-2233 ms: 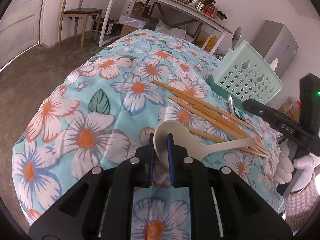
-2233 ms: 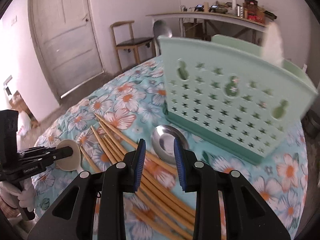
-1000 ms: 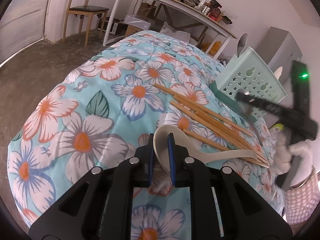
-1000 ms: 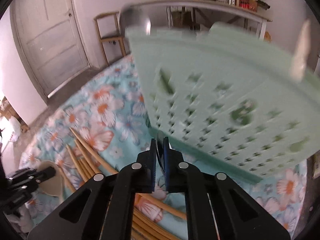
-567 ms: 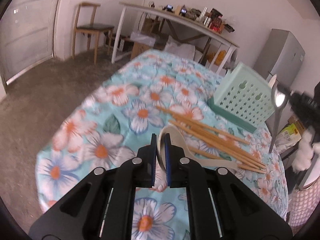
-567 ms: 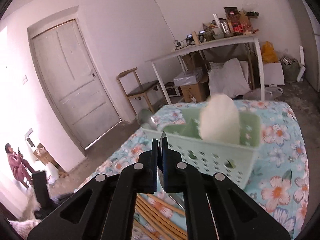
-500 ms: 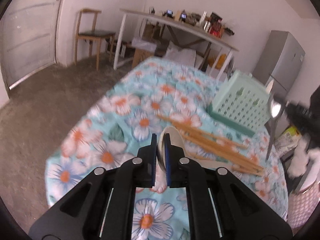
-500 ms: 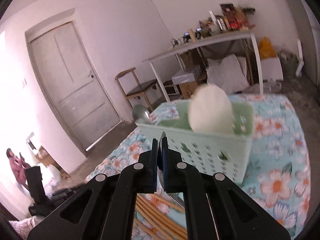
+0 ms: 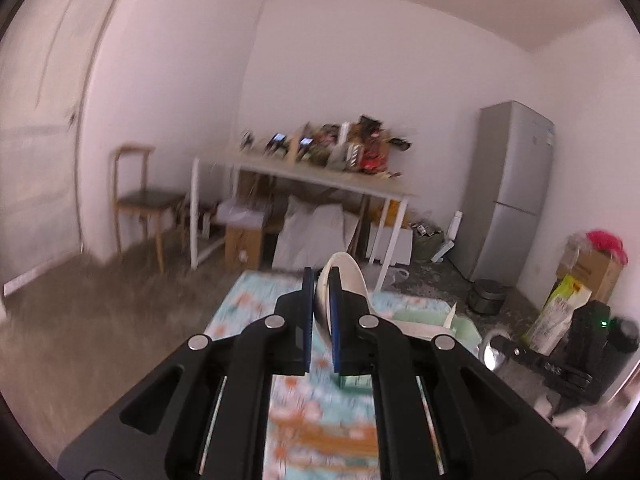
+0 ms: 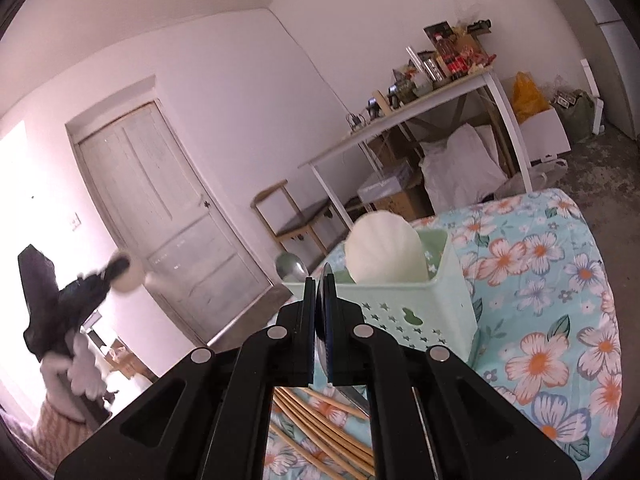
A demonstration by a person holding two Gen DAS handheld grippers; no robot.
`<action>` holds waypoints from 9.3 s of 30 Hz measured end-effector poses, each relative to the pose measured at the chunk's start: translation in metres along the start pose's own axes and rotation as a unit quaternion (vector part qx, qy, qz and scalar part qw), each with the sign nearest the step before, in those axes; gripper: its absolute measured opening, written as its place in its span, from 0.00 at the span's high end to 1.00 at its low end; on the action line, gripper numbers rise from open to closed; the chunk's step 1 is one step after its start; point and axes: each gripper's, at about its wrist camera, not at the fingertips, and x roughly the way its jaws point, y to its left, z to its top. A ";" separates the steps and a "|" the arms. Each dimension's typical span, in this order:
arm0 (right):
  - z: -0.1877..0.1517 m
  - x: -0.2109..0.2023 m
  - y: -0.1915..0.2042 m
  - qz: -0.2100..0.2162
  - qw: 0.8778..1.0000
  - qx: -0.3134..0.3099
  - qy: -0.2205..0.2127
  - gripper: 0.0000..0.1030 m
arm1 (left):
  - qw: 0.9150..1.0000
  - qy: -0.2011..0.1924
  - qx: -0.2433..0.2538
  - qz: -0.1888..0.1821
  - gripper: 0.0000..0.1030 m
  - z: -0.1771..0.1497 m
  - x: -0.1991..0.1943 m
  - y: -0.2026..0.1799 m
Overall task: Organize utensils
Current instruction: 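Lower the ladle and spoon into the mint-green holder while opening both tools, then move both tools down to the bamboo chopsticks on the quilt, then grasp chopsticks with the left tool while the right tool grasps one chopstick, then lift the chopsticks up toward the holder with both tools, then insert the chopsticks into the holder and open both tools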
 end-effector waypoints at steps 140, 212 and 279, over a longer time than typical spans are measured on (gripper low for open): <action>-0.092 0.011 -0.001 -0.082 0.985 0.098 0.116 0.64 | 0.826 0.343 -0.439 -0.089 0.86 -0.243 0.083 0.105; -0.123 0.242 0.145 -0.041 0.830 -0.443 0.337 0.93 | 0.932 0.223 -0.271 -0.089 0.80 -0.245 0.054 0.085; -0.034 -0.013 0.012 -0.104 0.994 -0.038 0.001 0.93 | 0.961 -0.073 -0.192 -0.185 0.95 0.021 0.068 0.016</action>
